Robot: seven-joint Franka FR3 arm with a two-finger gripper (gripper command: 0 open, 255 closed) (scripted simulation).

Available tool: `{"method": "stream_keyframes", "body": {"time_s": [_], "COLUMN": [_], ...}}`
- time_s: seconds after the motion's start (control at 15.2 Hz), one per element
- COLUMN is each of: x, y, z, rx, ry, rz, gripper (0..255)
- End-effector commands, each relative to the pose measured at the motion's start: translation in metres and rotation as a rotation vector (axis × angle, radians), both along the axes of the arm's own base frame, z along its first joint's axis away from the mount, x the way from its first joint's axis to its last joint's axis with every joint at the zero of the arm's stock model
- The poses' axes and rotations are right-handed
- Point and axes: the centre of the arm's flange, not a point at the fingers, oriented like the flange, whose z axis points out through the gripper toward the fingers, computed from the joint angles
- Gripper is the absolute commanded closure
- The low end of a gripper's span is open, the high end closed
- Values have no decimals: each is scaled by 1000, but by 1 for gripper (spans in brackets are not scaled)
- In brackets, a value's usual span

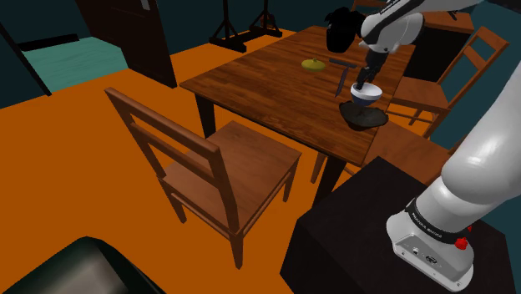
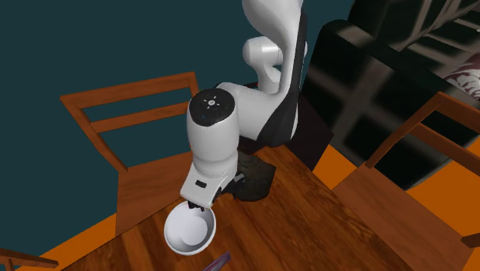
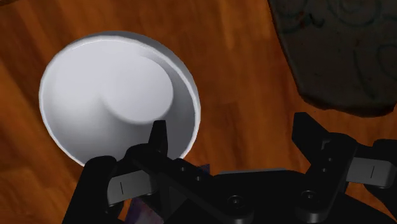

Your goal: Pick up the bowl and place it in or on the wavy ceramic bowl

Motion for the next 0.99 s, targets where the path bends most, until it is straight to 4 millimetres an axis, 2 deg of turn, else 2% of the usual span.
{"method": "stream_keyframes", "body": {"time_s": [0.0, 0.53, 0.92], "x": [8, 11, 11], "y": [-19, -24, -24], "z": [-12, -54, -54], "rx": [-1, -1, -1], "ry": [1, 1, 1], "rz": [9, 10, 10], "gripper": [0, 0, 0]}}
